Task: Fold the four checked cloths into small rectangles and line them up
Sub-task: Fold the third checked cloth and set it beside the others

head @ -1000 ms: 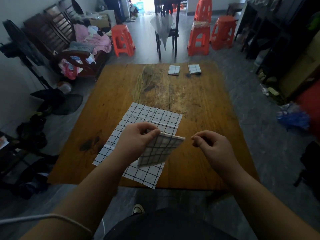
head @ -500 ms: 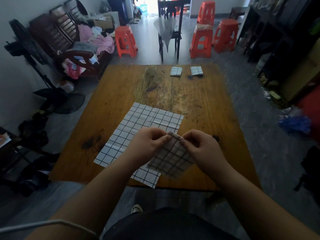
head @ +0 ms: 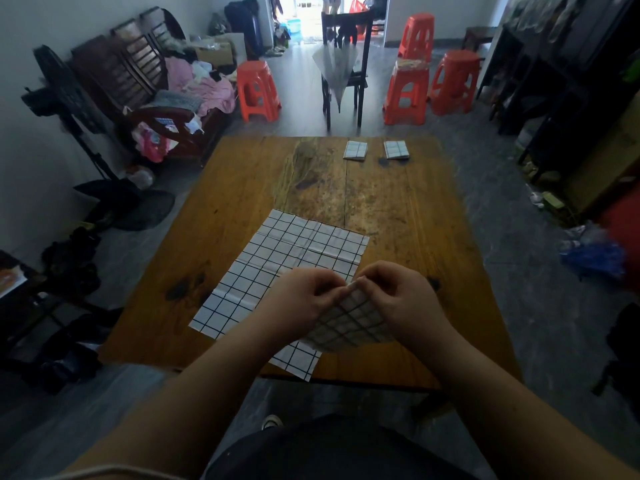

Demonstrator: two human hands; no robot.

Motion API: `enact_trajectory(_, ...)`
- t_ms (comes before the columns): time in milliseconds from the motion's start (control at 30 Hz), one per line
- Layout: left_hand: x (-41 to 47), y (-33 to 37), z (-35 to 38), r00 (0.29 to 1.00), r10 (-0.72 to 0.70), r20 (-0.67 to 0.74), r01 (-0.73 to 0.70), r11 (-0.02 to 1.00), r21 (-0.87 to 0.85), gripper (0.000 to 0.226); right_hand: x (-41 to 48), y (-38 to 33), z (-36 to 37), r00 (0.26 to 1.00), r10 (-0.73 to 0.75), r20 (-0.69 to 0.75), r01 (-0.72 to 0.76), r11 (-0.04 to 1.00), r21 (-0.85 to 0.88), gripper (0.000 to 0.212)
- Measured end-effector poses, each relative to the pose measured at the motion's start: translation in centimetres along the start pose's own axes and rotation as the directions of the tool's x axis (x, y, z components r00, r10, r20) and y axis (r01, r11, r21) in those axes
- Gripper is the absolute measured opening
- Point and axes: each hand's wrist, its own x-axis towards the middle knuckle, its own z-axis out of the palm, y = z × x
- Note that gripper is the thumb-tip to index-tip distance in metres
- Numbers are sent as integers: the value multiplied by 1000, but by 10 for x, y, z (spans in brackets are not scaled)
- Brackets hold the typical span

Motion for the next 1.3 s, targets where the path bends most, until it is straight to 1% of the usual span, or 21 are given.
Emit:
enact_trajectory(133, 0, -12, 2, 1000, -24, 2, 24, 999, -36, 13, 4, 1, -10, 998, 42, -54, -37, 995, 87, 9)
enact_trajectory(300, -3, -33, -3, 996, -81, -37, 80, 997, -22, 13, 7, 4, -26, 990, 93, -106, -70, 977, 202, 11)
enact_trajectory(367, -4, -43, -7, 994, -93, -53, 91, 995, -29, 12, 9, 6, -30, 986, 107, -130, -76, 972, 223, 12)
enact_trajectory(467, -8, -58, -14, 989, -134, -68, 127, 987, -101, 12, 12, 8, -33, 983, 114, -142, -76, 965, 251, 12)
enact_trajectory(567, -9, -64, -21, 991, -127, -53, 119, 984, -130, 15, 12, 8, -31, 985, 108, -132, -70, 962, 264, 12)
enact_trajectory(633, -9, -63, -26, 992, -122, -1, 121, 985, -119, 16, 12, 7, -28, 986, 112, -121, -77, 961, 266, 12)
enact_trajectory(700, -7, -60, -31, 991, -116, 73, 123, 986, -113, 12, 13, 7, -26, 988, 113, -103, -80, 957, 280, 12)
enact_trajectory(800, 1, -45, -32, 988, -77, 136, 97, 984, -147, 17, 15, 6, -21, 990, 131, -47, -113, 952, 284, 10)
enact_trajectory(933, 17, -23, -26, 991, -32, 129, 50, 990, -131, 14, 18, 4, -16, 989, 136, -50, -117, 954, 277, 9)
enact_trajectory(1000, 22, -18, -23, 991, -32, 126, 46, 993, -107, 11, 19, 3, -18, 990, 131, -53, -111, 954, 280, 9)
enact_trajectory(1100, 26, -15, -20, 995, -42, 93, 51, 994, -97, 10, 21, 6, -27, 988, 155, 6, -150, 947, 284, 12)
enact_trajectory(1167, 26, -17, -21, 996, -76, 49, 83, 985, -154, 11, 21, 10, -33, 979, 188, 81, -204, 916, 346, 21)
enact_trajectory(1200, 25, -19, -22, 993, -119, 24, 121, 964, -236, 10, 21, 14, -36, 970, 217, 112, -244, 882, 403, 27)
enact_trajectory(1300, 22, -25, -24, 968, -250, -4, 211, 825, -524, 12, 18, 27, -35, 925, 325, 195, -376, 726, 576, 45)
